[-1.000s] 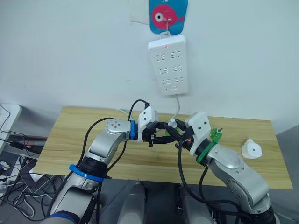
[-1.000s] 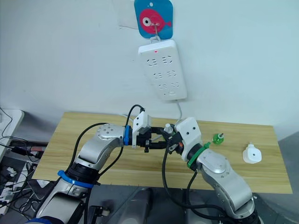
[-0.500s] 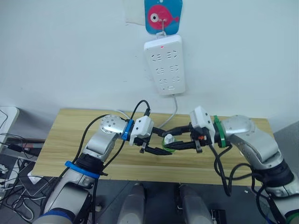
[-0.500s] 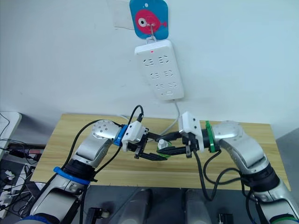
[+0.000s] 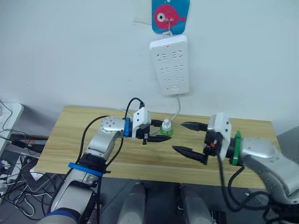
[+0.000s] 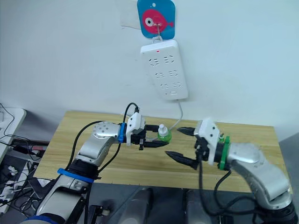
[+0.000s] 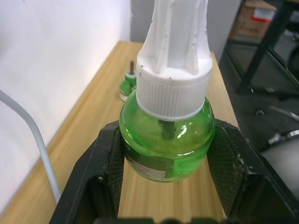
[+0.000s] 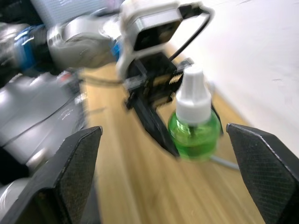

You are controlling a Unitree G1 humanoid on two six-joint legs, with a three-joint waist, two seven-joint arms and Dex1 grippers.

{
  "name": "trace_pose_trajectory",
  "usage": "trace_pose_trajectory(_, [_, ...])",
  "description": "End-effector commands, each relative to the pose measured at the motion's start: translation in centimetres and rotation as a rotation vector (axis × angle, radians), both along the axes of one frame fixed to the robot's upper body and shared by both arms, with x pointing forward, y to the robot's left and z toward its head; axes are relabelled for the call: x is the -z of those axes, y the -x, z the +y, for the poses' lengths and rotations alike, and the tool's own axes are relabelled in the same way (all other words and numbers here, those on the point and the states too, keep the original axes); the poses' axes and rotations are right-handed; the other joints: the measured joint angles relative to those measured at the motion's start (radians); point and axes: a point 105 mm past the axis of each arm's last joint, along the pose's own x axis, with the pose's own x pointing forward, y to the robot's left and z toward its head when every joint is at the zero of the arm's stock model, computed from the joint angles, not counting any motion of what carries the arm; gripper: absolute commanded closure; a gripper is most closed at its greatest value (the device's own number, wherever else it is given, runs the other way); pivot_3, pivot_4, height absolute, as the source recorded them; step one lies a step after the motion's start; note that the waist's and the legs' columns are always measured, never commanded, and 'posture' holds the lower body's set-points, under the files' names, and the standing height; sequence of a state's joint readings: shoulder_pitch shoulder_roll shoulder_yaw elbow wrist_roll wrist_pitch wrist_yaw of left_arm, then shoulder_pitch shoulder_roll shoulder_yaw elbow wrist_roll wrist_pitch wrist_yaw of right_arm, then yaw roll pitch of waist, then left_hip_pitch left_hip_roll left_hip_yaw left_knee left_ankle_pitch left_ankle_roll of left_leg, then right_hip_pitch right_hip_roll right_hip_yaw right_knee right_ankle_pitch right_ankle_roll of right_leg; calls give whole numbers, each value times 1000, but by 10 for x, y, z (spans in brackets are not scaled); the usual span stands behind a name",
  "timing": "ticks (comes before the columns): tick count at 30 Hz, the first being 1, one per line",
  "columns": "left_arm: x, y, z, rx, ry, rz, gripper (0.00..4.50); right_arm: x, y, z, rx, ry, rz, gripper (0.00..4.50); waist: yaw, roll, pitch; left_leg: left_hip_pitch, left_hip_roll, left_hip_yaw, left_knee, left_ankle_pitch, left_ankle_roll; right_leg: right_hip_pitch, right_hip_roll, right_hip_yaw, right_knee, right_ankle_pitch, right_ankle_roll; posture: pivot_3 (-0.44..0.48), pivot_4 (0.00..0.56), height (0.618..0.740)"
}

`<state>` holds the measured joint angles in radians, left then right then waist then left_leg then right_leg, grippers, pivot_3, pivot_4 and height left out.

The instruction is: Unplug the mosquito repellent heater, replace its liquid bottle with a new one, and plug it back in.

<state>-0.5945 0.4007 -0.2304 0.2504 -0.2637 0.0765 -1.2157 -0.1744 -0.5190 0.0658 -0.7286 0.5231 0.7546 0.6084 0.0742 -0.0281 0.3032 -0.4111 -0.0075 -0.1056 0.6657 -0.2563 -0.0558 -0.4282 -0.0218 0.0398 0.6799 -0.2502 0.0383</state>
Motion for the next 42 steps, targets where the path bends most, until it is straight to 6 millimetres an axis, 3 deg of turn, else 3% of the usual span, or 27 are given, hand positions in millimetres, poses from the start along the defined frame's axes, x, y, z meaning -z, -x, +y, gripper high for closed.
trace_pose_trajectory(1, [-10,1,-3,-28,42,-32,2290,-7,-14,6,173,-23,-100,44,-2,0,0,0,0,0,0,0,0,0,0,0,0,0,0,234,255,740])
trace_pose_trajectory(8, [-11,2,-7,-11,30,-32,2290,-5,-24,12,269,-82,-95,44,0,0,0,0,0,0,-1,1,-2,0,0,0,-1,0,0,230,256,740])
trace_pose_trajectory(9, [-12,0,-8,-15,30,-40,2290,-5,-25,13,273,-92,-93,205,0,0,0,0,0,0,-1,1,-1,0,0,0,-1,0,0,226,255,740])
trace_pose_trajectory(11, [-15,-3,-9,-22,31,-48,2290,-4,-26,15,271,-103,-88,601,0,0,0,0,0,0,-1,0,-1,0,0,0,-1,0,0,226,254,740])
trace_pose_trajectory(18, [-13,-1,-12,-7,27,-46,2290,-4,-25,22,244,-118,-87,3271,-2,0,0,0,0,0,-1,0,-1,0,0,0,-1,0,0,227,254,740])
trace_pose_trajectory(19, [-12,0,-12,-5,26,-45,2290,-4,-24,22,240,-119,-88,3414,-2,0,0,0,0,0,-1,0,-1,0,0,0,-1,0,0,227,254,740])
trace_pose_trajectory(25, [-10,6,-10,28,15,-36,2290,-5,-21,24,187,-117,-84,3415,-2,0,0,0,0,0,-1,0,0,0,0,0,-1,0,0,239,244,740])
trace_pose_trajectory(28, [-9,21,-6,119,-4,-30,2290,-7,-10,25,-19,-76,-72,3415,-5,0,-1,0,0,0,-1,0,-1,0,0,0,-1,0,0,241,239,740])
trace_pose_trajectory(31, [-3,40,4,241,-53,-40,2290,-7,2,19,-332,22,-34,3415,-5,0,0,1,0,0,-1,0,0,1,0,0,-1,0,0,253,238,740])
trace_pose_trajectory(37, [-3,60,9,363,-66,-36,2290,-9,-18,16,-595,134,-66,3415,-1,0,-1,3,1,0,-2,0,0,3,1,-1,-2,0,0,297,227,740])
trace_pose_trajectory(40, [-4,53,11,336,-75,-63,2290,-10,-29,17,-623,158,-92,3415,5,0,-1,3,0,1,-2,0,0,3,1,-1,-2,0,0,311,224,740])
trace_pose_trajectory(42, [-4,46,12,293,-84,-85,2290,-15,-33,11,-584,138,-75,2681,9,-1,-1,3,0,1,-1,0,0,3,0,-1,-2,0,0,313,223,740])
